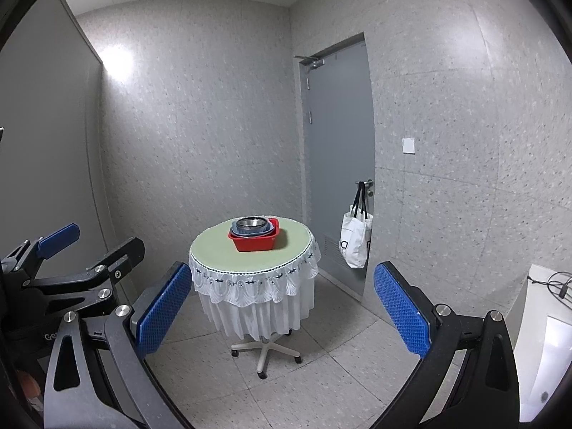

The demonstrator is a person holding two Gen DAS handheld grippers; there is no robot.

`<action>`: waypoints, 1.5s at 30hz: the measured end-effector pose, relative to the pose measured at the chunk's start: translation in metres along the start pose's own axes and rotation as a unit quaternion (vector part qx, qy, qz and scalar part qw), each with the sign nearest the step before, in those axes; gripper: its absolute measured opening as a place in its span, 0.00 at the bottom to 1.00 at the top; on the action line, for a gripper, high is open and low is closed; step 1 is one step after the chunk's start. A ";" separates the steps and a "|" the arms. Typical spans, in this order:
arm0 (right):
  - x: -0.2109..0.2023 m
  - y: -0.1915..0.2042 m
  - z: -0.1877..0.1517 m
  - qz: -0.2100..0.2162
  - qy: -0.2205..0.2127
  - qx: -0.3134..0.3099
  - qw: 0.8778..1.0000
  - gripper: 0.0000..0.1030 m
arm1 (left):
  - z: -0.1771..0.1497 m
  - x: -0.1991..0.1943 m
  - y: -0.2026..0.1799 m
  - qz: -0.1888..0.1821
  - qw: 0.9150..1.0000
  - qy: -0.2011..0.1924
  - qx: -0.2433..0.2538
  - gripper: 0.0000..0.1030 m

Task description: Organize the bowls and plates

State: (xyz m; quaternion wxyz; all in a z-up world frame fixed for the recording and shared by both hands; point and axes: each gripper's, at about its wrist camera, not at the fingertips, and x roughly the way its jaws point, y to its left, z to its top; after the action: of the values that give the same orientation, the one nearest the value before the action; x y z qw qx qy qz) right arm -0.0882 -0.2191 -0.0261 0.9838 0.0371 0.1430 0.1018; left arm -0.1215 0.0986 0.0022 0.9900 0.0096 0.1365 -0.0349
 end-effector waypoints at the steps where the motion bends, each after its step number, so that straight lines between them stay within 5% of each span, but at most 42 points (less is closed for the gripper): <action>1: 0.000 -0.001 0.000 0.001 0.000 0.000 1.000 1.00 | 0.000 0.000 -0.002 0.001 1.000 -0.001 0.000 0.99; 45: 0.011 -0.005 0.002 -0.001 0.001 0.009 1.000 1.00 | -0.011 0.049 -0.020 -0.003 1.000 -0.006 0.001 0.99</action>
State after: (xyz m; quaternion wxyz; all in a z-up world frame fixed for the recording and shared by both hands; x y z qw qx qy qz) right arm -0.0761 -0.2222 -0.0280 0.9834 0.0455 0.1448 0.0992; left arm -0.0791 0.0755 -0.0213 0.9906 0.0101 0.1308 -0.0376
